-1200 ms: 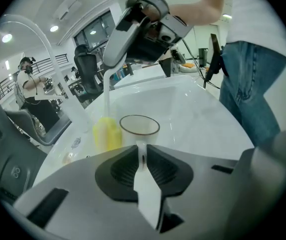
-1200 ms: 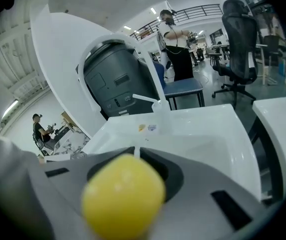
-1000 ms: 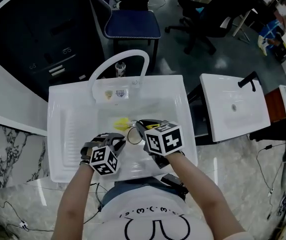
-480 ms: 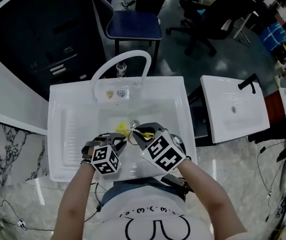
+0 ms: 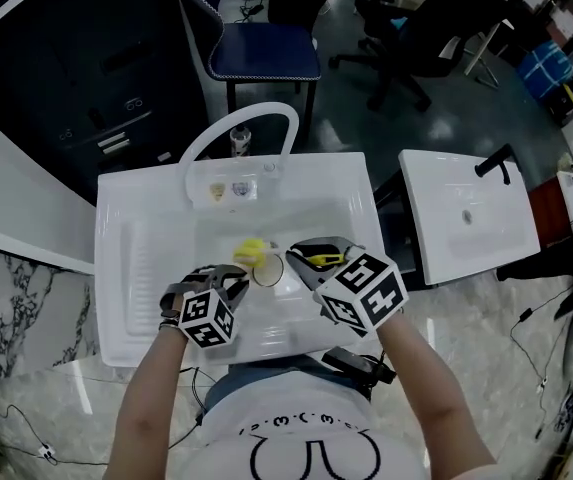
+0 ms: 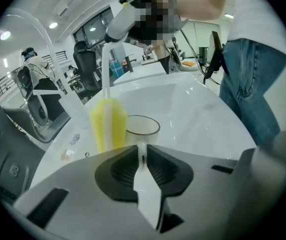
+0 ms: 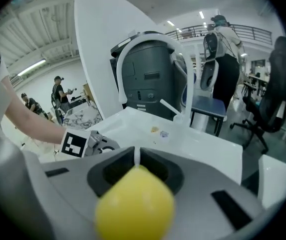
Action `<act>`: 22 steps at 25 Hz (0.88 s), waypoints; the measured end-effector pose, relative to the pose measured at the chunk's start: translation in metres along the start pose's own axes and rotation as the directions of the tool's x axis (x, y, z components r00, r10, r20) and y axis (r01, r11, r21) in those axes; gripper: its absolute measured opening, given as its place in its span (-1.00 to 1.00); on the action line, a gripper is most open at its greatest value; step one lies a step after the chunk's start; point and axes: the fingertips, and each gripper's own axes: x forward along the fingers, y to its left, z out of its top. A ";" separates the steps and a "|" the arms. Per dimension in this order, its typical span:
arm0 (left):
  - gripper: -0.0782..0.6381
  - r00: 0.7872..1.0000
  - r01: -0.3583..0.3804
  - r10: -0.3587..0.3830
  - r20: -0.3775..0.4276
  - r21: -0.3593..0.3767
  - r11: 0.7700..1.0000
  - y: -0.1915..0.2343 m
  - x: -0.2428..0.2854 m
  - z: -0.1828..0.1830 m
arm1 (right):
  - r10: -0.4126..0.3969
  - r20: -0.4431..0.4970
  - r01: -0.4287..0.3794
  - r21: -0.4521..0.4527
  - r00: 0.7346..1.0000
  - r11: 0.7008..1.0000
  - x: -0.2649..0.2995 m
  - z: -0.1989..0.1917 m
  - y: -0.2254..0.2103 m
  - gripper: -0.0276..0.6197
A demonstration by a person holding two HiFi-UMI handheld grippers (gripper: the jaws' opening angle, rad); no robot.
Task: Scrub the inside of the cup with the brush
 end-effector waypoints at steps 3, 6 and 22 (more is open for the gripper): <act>-0.60 1.000 0.013 -0.013 -0.012 0.012 1.000 -0.004 0.001 -0.001 | 0.004 -0.064 -0.007 -0.056 0.998 0.998 0.032 -0.008 0.015 -0.78; -0.60 1.000 0.022 -0.022 -0.012 0.010 1.000 -0.007 0.002 0.000 | 0.006 -0.120 -0.014 -0.066 0.993 0.998 0.061 -0.020 0.020 -0.78; -0.60 1.000 0.028 -0.027 0.007 -0.049 0.998 -0.006 0.007 -0.004 | -0.171 -0.140 0.203 0.252 0.975 0.946 0.031 -0.053 -0.074 -0.78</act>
